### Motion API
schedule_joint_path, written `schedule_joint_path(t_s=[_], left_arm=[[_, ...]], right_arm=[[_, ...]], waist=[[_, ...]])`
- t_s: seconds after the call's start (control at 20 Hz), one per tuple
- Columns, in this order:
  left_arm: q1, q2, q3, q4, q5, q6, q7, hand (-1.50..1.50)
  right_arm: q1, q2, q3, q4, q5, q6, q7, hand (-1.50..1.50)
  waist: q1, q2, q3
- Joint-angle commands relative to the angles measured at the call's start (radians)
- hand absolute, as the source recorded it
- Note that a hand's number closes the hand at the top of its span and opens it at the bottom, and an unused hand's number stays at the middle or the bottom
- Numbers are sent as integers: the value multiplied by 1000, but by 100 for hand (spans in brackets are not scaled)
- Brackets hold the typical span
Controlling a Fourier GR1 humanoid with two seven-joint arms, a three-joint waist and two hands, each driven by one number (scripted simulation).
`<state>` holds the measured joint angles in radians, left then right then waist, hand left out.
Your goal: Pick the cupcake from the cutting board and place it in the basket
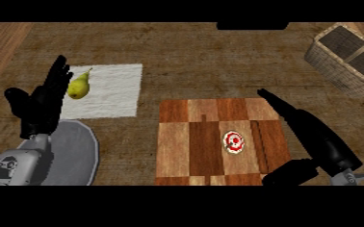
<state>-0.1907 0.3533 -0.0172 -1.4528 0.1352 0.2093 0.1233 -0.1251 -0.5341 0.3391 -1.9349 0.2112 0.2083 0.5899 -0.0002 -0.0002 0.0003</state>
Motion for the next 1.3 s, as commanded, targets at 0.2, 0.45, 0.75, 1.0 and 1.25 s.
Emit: schedule_joint_path(t_s=[0.2,0.45,0.75,1.0,1.25], left_arm=[[49,-42,29,-69,-42,-16,12,0],[46,-71,18,-90,-70,-14,54,0],[5,-64,83,-76,-81,-59,88,0],[54,-91,82,-96,-108,-82,58,0],[22,-112,88,-63,-124,-86,47,0]], right_arm=[[41,106,-32,82,156,-15,-154,-150],[73,211,46,62,268,-72,-141,-150],[143,243,20,45,314,-25,-194,-150],[174,278,14,66,373,-31,-229,-150],[98,310,17,151,433,10,-196,-150]], waist=[[1,-1,0],[1,-1,0],[-1,-1,0],[-1,-1,0],[1,0,0]])
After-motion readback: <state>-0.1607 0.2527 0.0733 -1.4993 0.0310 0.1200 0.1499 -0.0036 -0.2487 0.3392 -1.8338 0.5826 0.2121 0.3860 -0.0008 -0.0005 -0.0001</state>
